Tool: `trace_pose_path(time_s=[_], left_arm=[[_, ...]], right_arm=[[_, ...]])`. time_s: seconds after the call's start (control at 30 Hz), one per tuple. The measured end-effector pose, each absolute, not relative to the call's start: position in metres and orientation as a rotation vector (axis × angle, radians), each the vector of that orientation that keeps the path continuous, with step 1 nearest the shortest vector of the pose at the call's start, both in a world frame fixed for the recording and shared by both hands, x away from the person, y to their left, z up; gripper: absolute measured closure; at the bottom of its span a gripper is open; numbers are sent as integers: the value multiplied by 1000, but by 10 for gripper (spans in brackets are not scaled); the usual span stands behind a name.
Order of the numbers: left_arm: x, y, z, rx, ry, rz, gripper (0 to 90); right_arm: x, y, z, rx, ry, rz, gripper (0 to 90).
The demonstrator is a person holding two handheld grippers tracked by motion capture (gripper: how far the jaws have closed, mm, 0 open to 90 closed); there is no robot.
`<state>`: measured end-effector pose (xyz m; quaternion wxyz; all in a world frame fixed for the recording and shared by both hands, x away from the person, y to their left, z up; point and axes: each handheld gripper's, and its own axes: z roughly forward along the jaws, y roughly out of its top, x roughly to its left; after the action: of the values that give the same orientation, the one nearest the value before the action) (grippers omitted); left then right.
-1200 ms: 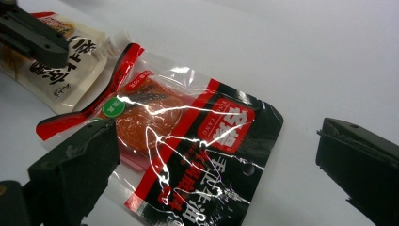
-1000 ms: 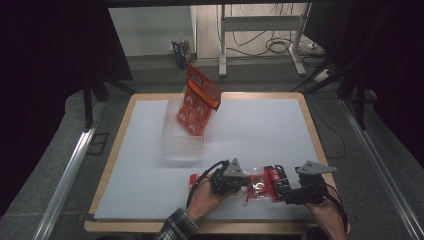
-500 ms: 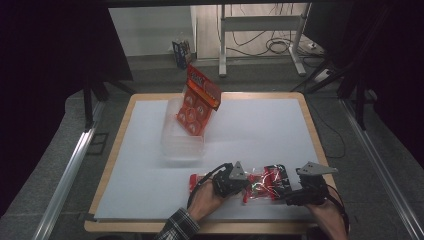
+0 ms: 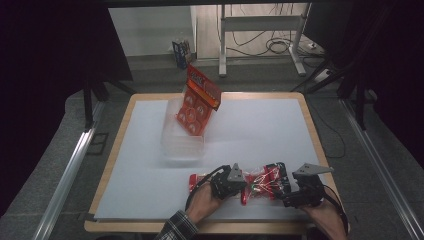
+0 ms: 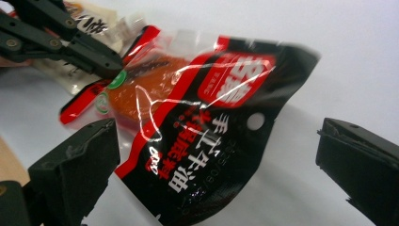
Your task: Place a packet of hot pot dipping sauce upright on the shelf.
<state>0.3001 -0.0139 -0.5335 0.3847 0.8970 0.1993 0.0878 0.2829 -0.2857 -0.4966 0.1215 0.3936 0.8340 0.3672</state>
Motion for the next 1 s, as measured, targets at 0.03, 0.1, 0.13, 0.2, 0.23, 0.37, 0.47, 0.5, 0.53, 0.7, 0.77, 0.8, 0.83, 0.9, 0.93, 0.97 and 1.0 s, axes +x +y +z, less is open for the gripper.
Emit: trace_pose_path(time_s=[0.03, 0.1, 0.13, 0.2, 0.23, 0.37, 0.47, 0.5, 0.53, 0.7, 0.77, 0.8, 0.83, 0.9, 0.93, 0.97, 1.0], left_arm=[[300, -14, -534, 2284, 509, 220, 900], [300, -13, -534, 2287, 510, 217, 900], [300, -13, -534, 2288, 510, 217, 900], [300, -13, -534, 2288, 511, 219, 900], [300, -14, -534, 2285, 510, 221, 900], [300, -13, -534, 2289, 510, 223, 900], [300, -14, -534, 2288, 511, 222, 900], [300, -14, -534, 2288, 511, 222, 900], [300, -14, -534, 2289, 511, 222, 900], [300, -14, -534, 2293, 512, 226, 900], [299, -14, -534, 2292, 515, 228, 900], [299, -14, -534, 2292, 516, 229, 900], [299, -14, -534, 2292, 517, 230, 900], [299, -14, -534, 2291, 518, 231, 900], [299, -14, -534, 2290, 519, 230, 900], [299, -14, -534, 2289, 521, 231, 900], [299, -14, -534, 2287, 524, 230, 900]], right_arm=[[283, -285, -498, 1148, 2449, 1075, 0], [284, -282, -499, 1151, 2462, 1067, 0], [285, -281, -499, 1153, 2464, 1068, 0], [286, -279, -500, 1164, 2477, 1074, 14], [288, -278, -502, 1199, 2484, 1080, 42], [291, -276, -504, 1242, 2494, 1106, 88], [294, -272, -503, 1266, 2515, 1155, 170], [294, -272, -503, 1266, 2515, 1155, 170], [295, -269, -502, 1271, 2526, 1195, 203], [299, -263, -501, 1276, 2545, 1234, 306], [300, -261, -501, 1277, 2550, 1246, 343], [300, -260, -501, 1281, 2555, 1262, 369], [301, -258, -501, 1286, 2561, 1272, 387], [301, -253, -502, 1272, 2576, 1257, 421], [301, -251, -502, 1264, 2580, 1251, 433], [301, -249, -501, 1261, 2583, 1252, 450], [301, -247, -501, 1266, 2581, 1250, 464]])
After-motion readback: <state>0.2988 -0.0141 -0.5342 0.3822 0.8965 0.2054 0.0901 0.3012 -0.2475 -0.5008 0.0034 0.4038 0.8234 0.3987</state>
